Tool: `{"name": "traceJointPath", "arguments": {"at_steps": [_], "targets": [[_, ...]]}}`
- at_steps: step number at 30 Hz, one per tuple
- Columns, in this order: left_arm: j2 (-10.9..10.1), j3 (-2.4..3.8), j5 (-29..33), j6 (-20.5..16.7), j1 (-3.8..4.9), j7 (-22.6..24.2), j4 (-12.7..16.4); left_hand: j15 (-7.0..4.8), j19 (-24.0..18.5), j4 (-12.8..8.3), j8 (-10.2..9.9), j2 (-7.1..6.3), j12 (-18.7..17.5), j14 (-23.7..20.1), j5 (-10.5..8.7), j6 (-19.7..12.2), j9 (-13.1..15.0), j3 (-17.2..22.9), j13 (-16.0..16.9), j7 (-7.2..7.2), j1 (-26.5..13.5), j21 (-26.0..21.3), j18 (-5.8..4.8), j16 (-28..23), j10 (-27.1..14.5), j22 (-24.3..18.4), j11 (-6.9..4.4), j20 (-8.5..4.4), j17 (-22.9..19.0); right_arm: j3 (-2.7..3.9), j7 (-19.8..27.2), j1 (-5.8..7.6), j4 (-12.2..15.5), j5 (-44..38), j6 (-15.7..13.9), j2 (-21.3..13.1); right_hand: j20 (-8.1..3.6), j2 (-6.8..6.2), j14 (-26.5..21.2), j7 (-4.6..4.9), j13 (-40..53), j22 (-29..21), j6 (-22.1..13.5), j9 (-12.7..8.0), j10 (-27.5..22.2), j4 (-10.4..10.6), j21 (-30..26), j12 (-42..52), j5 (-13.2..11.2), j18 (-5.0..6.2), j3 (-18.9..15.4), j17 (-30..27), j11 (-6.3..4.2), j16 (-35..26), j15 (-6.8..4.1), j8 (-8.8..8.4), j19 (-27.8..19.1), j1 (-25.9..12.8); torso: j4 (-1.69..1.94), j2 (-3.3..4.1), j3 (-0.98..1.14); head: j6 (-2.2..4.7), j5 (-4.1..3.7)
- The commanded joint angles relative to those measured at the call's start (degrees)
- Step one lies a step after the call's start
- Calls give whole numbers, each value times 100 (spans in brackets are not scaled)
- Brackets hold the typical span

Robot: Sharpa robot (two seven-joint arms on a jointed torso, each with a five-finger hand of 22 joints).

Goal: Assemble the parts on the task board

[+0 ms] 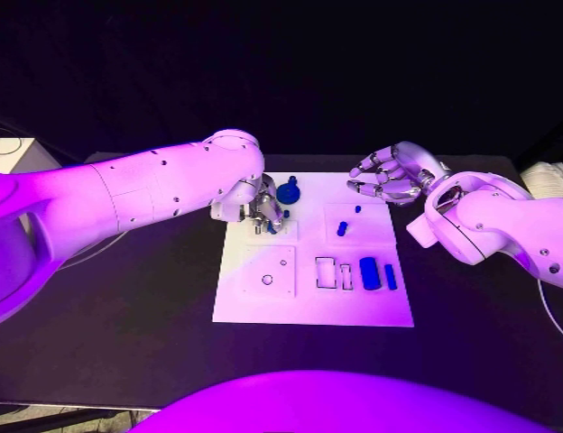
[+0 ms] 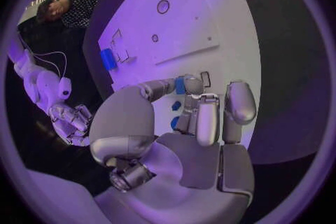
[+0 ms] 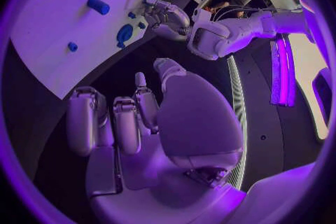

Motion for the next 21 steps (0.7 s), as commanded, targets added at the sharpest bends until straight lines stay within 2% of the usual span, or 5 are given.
{"name": "traceJointPath", "arguments": {"at_steps": [1, 13, 21], "targets": [[-4, 0, 11, 89, -5, 10, 15, -42, 16, -1331, 18, 65, 37, 292, 21, 49, 12, 1303, 4, -3, -6, 23, -31, 21, 36, -1, -6, -6, 683, 1, 32, -3, 9, -52, 88, 3, -21, -53, 514, -5, 286, 859, -36, -6, -10, -2, -29, 21, 14, 109, 23, 1156, -15, -21, -35, 15, 160, -19, -1, -3, 2, 1, 3], [11, 0, 14, 44, -15, 25, -15, -43, 15, -1333, 17, 63, 39, 296, 34, 53, 13, 1300, 7, -4, -8, 23, -30, 25, 41, -1, -8, -7, 692, 1, 32, -3, 21, -53, 88, -3, -21, -53, 514, -5, 286, 859, -36, -6, -10, -2, -29, 21, 14, 109, 23, 1156, -15, -21, -35, 15, 160, -19, -2, 4, 5, 1, -2], [106, -2, 58, 182, -57, 4, -159, -44, 14, -1336, 15, 59, 39, 297, 49, 57, 14, 1295, 6, -5, -12, 23, -30, 25, 45, -2, -9, -8, 693, 1, 32, -3, 30, -57, 85, -10, -21, -53, 514, -5, 286, 859, -36, -6, -10, -2, -29, 21, 14, 109, 23, 1156, -15, -21, -35, 15, 160, -19, -10, 4, 10, 1, 2]]}}
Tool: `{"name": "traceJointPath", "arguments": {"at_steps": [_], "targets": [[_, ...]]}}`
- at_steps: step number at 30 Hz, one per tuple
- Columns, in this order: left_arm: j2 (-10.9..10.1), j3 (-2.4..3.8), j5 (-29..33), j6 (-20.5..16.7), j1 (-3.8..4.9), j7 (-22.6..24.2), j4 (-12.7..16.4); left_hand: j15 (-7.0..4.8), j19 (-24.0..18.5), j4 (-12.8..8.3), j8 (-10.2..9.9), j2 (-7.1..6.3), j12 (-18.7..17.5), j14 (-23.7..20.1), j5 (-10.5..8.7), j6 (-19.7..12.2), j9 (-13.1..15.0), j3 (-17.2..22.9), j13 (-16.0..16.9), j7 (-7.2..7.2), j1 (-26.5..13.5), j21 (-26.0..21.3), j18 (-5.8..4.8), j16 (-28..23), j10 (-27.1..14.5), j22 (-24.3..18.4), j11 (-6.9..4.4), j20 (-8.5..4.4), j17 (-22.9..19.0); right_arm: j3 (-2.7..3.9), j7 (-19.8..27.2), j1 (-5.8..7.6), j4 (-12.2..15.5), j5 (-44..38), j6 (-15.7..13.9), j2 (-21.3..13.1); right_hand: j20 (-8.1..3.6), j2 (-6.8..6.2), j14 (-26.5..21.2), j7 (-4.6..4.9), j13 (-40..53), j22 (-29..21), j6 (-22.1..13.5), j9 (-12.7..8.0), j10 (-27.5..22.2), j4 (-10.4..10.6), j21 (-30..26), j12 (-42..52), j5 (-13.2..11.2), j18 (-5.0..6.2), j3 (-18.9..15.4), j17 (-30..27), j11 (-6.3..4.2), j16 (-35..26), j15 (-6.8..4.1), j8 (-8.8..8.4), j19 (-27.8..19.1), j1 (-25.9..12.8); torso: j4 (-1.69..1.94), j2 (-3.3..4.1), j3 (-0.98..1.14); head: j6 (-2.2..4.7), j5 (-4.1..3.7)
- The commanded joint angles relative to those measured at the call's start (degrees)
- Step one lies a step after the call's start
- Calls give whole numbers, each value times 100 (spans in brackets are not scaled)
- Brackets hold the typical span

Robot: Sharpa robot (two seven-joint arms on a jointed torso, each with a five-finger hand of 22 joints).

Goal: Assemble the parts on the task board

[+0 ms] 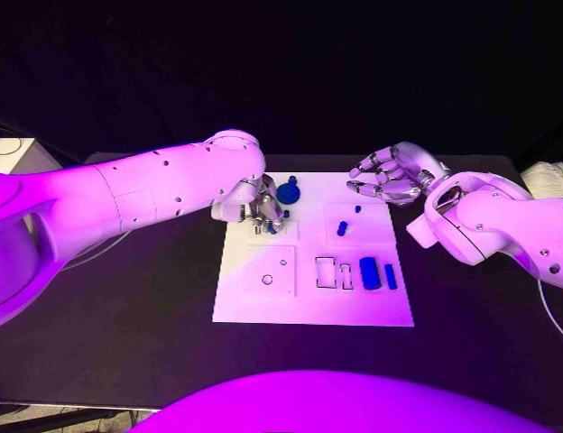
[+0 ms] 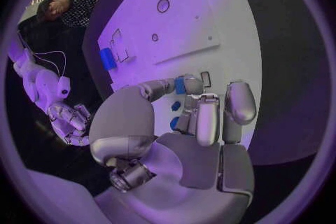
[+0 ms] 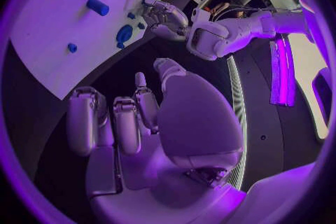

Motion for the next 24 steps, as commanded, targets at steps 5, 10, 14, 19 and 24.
{"name": "traceJointPath", "arguments": {"at_steps": [5, 10, 14, 19, 24], "targets": [[111, -15, 109, 281, -57, -21, -175, -45, 14, -1337, 19, 58, 37, 296, 28, 35, 5, 1294, 2, 14, -12, 23, -30, 25, 15, -3, -18, -8, 690, 1, 34, -3, 13, -56, 72, -5, -21, -53, 514, -5, 287, 861, -36, -6, -10, -3, -29, 21, 15, 109, 23, 1157, -15, -21, -35, 15, 160, -19, -1, -3, 3, 1, -10], [156, -17, 185, 394, -64, -36, -265, -46, 4, -1342, 15, 52, 38, 297, 44, 37, 6, 1288, 7, 14, -17, 19, -27, 26, 18, -14, -18, -9, 693, 1, 35, -3, 11, -57, 70, -4, -21, -53, 514, -5, 287, 861, -36, -6, -10, -3, -29, 21, 15, 109, 23, 1157, -15, -21, -35, 15, 160, -19, 3, -6, 2, 1, -10], [182, -18, 250, 416, -66, -43, -328, -45, -11, -1340, 6, 34, 32, 298, 70, 39, 8, 1255, 0, 15, -39, 12, -24, 28, 19, -28, -17, -10, 697, 1, 37, -3, 11, -57, 68, -3, -21, -53, 514, -5, 287, 861, -36, -6, -10, -3, -29, 21, 15, 109, 23, 1157, -15, -21, -35, 15, 160, -19, 1, -7, 0, 1, -10], [194, -19, 311, 374, -67, -41, -372, -52, -31, -1150, -55, 32, 10, 300, 38, 65, 14, 906, -22, -28, -198, -27, -26, 33, 84, -44, -44, -7, 705, 1, 38, -3, 12, -58, 67, -5, -21, -53, 514, -5, 287, 861, -36, -6, -10, -3, -29, 21, 15, 109, 23, 1157, -15, -21, -35, 15, 160, -19, 0, -6, 0, 1, -15], [197, -19, 339, 344, -68, -39, -387, -78, -36, -734, -186, -104, -17, 292, -81, 146, -20, 233, -57, -97, -457, -95, -27, 28, 87, -84, -74, -26, 688, 1, 42, -3, 10, -58, 65, -6, -21, -53, 514, -5, 287, 861, -36, -6, -10, -3, -29, 21, 15, 109, 23, 1157, -15, -21, -35, 15, 160, -19, 4, -6, -3, 1, -14]]}}
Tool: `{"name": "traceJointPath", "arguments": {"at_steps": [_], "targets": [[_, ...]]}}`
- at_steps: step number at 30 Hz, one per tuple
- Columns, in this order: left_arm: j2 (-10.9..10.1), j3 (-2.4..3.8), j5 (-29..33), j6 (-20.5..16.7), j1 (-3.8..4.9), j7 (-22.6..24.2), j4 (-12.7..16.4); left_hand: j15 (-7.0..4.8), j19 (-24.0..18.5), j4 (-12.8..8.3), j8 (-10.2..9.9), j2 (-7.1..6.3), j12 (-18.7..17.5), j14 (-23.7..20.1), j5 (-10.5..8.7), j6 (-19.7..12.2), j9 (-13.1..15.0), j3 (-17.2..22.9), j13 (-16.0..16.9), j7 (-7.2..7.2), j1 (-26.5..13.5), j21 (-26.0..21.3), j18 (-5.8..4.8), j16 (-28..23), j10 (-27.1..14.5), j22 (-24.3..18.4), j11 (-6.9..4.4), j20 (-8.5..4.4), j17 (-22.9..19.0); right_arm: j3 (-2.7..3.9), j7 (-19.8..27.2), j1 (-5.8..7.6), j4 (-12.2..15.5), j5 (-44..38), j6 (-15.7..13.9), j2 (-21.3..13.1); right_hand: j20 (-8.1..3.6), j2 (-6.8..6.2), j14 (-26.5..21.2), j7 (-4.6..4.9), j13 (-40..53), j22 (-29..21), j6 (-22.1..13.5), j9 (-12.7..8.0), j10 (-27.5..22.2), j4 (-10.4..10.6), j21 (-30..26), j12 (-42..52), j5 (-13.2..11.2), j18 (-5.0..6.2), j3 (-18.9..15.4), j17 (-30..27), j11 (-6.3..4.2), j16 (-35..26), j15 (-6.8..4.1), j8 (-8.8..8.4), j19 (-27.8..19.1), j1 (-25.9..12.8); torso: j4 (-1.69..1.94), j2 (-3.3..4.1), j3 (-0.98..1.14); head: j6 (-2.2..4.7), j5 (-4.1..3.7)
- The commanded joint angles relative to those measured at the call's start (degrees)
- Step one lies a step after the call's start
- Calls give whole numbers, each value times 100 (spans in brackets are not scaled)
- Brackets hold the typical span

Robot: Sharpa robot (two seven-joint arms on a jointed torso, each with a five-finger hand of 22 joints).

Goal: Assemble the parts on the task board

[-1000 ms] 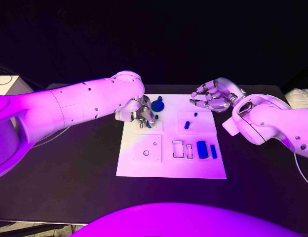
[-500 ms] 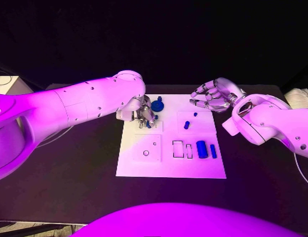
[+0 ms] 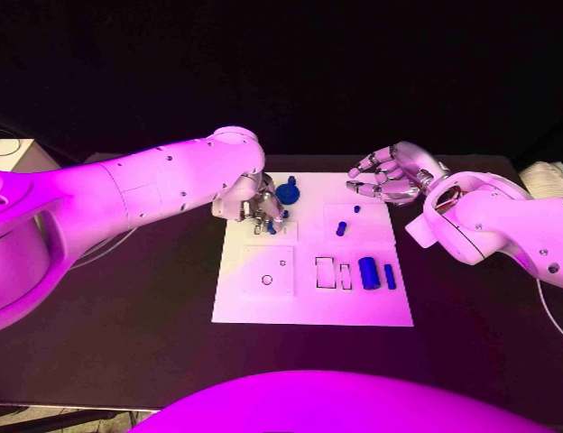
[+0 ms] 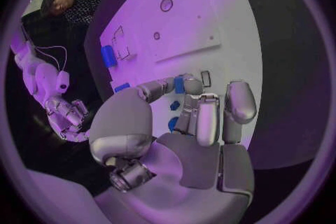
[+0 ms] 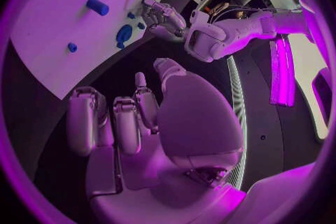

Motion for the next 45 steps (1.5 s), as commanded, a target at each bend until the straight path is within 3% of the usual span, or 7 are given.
{"name": "traceJointPath", "arguments": {"at_steps": [1, 5, 14, 31, 39, 43, 45], "targets": [[17, -36, 104, 100, -67, -29, -7, -52, -32, -164, -58, -90, -39, 309, -64, 61, -43, 114, -19, -25, -146, -53, -26, 28, -21, -19, -13, -24, 687, 1, 43, -3, 7, -56, 64, -1, -21, -53, 514, -5, 288, 862, -36, -6, -10, -3, -29, 21, 15, 109, 24, 1158, -15, -21, -35, 15, 160, -19, 4, -1, -5, 1, -2], [12, -36, 112, 101, -67, -28, -12, -48, -26, 150, -127, -189, -30, 306, -97, 132, -64, -278, -8, -18, -310, -81, -26, 27, -38, -38, -2, -21, 682, 1, 47, -3, 7, -56, 61, -1, -21, -53, 514, -5, 288, 862, -36, -6, -10, -3, -29, 21, 15, 109, 24, 1158, -15, -21, -35, 15, 160, -19, 4, -2, -4, 1, -3], [5, -37, 103, 113, -67, -28, -15, -39, -23, 409, -186, -252, -25, 300, -104, 169, -66, -659, -5, -4, -339, -105, -23, 24, -62, -57, 7, -15, 670, 1, 48, -3, 7, -56, 59, -4, -21, -53, 514, -5, 288, 862, -36, -6, -10, -3, -29, 21, 15, 109, 24, 1158, -15, -21, -35, 15, 160, -19, 2, 0, -8, 1, -5], [-46, -37, -52, -44, -68, -23, -27, -40, 8, 1154, -269, -359, 0, 298, -120, 233, -22, -1737, 37, -10, -287, -129, -24, 28, -54, -53, 5, -16, 666, 1, 58, -3, 9, -56, 50, -5, -22, -85, 512, -5, 275, 859, -41, -11, -17, -3, -43, 15, 15, 111, 90, 1150, -15, -27, -36, 28, 158, -45, 4, -2, -7, 1, -3], [-177, -33, -159, -192, -68, -21, 103, -55, 48, 1326, -263, -366, 21, 310, -117, 263, 0, -1962, 77, -29, -190, -112, -33, 37, -14, -11, -11, -28, 686, 1, 64, -3, 4, -56, 50, -6, -22, -85, 512, -5, 275, 859, -41, -11, -17, -3, -43, 15, 15, 111, 90, 1150, -15, -27, -36, 28, 158, -45, 0, -2, -11, 1, -4], [-337, 29, -205, -349, -68, -12, 306, -71, 88, 1424, -252, -370, 37, 328, -135, 296, 14, -2085, 110, -47, -118, -93, -41, 52, 28, 28, -28, -40, 719, 1, 67, -6, 1, -56, 49, -11, -22, -85, 512, -5, 275, 859, -41, -11, -17, -3, -43, 15, 15, 111, 90, 1150, -15, -27, -36, 28, 158, -45, 2, -7, -13, 1, -17], [-423, 95, -218, -444, -66, -3, 429, -71, 88, 1424, -252, -370, 37, 328, -135, 296, 14, -2085, 110, -47, -118, -93, -41, 52, 28, 28, -28, -40, 719, 1, 67, -9, -3, -56, 48, -14, -22, -85, 512, -5, 275, 859, -41, -11, -17, -3, -43, 15, 15, 111, 90, 1150, -15, -27, -36, 28, 158, -45, 11, -16, -12, 1, -14]]}}
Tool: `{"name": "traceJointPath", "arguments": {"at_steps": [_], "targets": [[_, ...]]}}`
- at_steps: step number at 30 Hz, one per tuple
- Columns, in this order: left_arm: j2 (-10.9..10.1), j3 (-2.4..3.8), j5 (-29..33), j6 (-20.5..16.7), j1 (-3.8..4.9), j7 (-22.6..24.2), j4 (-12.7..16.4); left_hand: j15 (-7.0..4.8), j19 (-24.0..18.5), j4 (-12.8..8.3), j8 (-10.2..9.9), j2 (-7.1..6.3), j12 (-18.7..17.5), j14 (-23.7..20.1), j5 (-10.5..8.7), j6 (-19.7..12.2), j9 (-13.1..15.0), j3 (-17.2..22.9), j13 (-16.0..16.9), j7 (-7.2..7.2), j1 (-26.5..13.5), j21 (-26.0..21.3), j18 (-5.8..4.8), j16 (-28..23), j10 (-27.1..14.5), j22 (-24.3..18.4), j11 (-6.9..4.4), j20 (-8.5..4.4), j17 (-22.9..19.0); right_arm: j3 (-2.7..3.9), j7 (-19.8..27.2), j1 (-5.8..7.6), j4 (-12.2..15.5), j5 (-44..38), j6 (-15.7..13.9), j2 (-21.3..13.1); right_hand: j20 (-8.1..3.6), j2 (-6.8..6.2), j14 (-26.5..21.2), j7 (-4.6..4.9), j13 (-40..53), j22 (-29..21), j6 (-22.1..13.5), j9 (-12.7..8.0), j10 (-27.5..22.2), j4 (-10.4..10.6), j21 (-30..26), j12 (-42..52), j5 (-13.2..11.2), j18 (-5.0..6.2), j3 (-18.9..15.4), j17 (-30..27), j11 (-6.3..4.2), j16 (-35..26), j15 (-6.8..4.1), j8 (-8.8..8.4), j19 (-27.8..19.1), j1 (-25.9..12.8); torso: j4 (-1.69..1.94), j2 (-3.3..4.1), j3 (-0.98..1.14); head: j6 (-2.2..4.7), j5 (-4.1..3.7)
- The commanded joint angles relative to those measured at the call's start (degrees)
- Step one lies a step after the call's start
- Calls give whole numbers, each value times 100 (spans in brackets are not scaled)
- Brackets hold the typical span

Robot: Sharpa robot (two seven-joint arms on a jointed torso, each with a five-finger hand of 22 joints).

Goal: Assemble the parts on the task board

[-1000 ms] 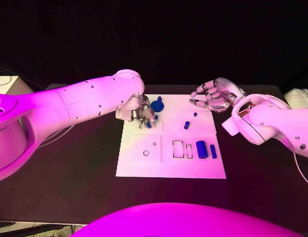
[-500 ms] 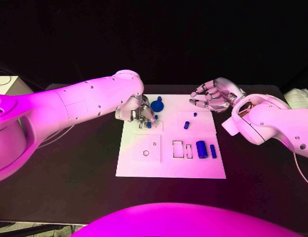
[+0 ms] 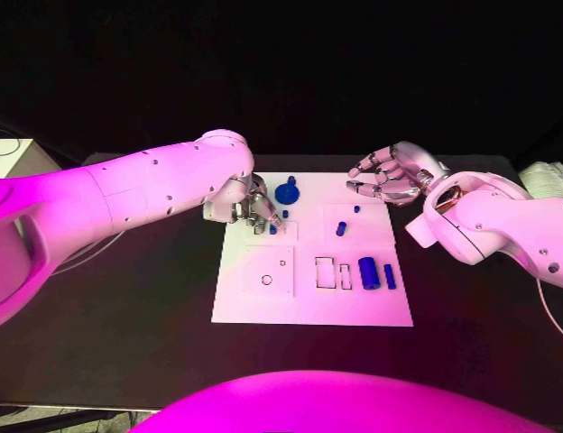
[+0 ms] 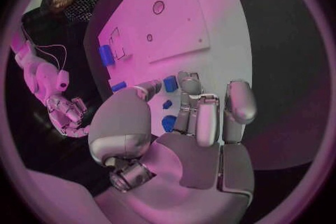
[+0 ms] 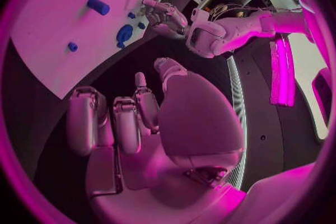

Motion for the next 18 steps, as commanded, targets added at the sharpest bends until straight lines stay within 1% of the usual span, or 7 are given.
{"name": "traceJointPath", "arguments": {"at_steps": [1, 6, 13, 15, 16, 17, 18], "targets": [[-112, 81, -158, -285, -10, -29, 204, -37, 40, 9, 44, -5, 44, 335, -37, 42, 11, -51, 18, -13, 88, 18, -42, 27, 45, 11, -32, 2, 728, 1, 59, -7, -1, -52, 49, -5, -22, -40, 512, -5, 276, 857, -41, -5, -17, -3, -20, 15, 15, 111, 25, 1148, -15, -27, -36, 28, 158, 1, 11, -13, 1, 1, -5], [-315, 269, 20, -610, -7, 74, 540, -45, 32, 19, 40, -2, 27, 333, -19, 43, 16, -100, -15, -20, 183, 9, -38, 21, 38, -7, -40, -7, 714, 1, 68, -20, -15, -53, 46, -3, -22, -40, 512, -5, 276, 857, -41, -5, -17, -3, -20, 15, 15, 111, 25, 1148, -15, -27, -36, 28, 158, 1, 3, -11, -2, 1, -4], [-574, 464, 557, -941, 9, 305, 842, -34, -55, 36, -29, -6, -85, 288, 10, -36, 2, -209, -212, 6, 415, -58, -14, -38, -88, -126, -20, -9, 588, 1, 76, -38, -43, -54, 44, -3, -22, -40, 512, -5, 276, 857, -41, -5, -17, -3, -20, 15, 15, 111, 25, 1148, -15, -27, -36, 28, 158, 1, -4, -13, 2, 37, 4], [-679, 520, 707, -997, 33, 347, 897, 16, -158, 46, -225, 9, -238, 218, 24, -203, -107, -294, -480, 83, 578, -134, 10, -118, -290, -254, 43, 21, 424, 1, 76, -42, -48, -54, 44, -8, -22, -40, 512, -5, 276, 857, -41, -5, -17, -3, -20, 15, 15, 111, 25, 1148, -15, -27, -36, 28, 158, 1, 0, -10, 6, 73, 0], [-714, 534, 739, -1012, 43, 356, 906, 63, -254, 49, -357, 21, -371, 159, 27, -284, -201, -346, -709, 146, 665, -206, 33, -183, -469, -371, 98, 56, 297, 1, 75, -43, -49, -55, 43, -11, -22, -40, 512, -5, 276, 857, -41, -5, -17, -3, -20, 15, 15, 111, 25, 1148, -15, -27, -36, 28, 158, 1, 4, -6, 7, 86, -2], [-739, 542, 760, -1024, 52, 363, 909, 86, -281, 50, -423, 35, -418, 141, 30, -321, -251, -372, -793, 174, 708, -229, 40, -202, -536, -405, 124, 75, 260, 1, 74, -44, -49, -55, 43, -14, -22, -40, 512, -5, 276, 857, -41, -5, -17, -3, -20, 15, 15, 111, 25, 1148, -15, -27, -36, 28, 158, 1, 9, -8, 7, 101, -3], [-779, 554, 787, -1057, 66, 376, 906, 138, -338, 46, -607, 73, -498, 104, 41, -460, -382, -390, -927, 249, 826, -276, 55, -240, -654, -476, 190, 111, 183, 1, 73, -44, -50, -56, 43, -18, -22, -40, 512, -5, 276, 857, -41, -5, -17, -3, -20, 15, 15, 111, 25, 1148, -15, -27, -36, 28, 158, 1, 12, -6, 8, 121, -7]]}}
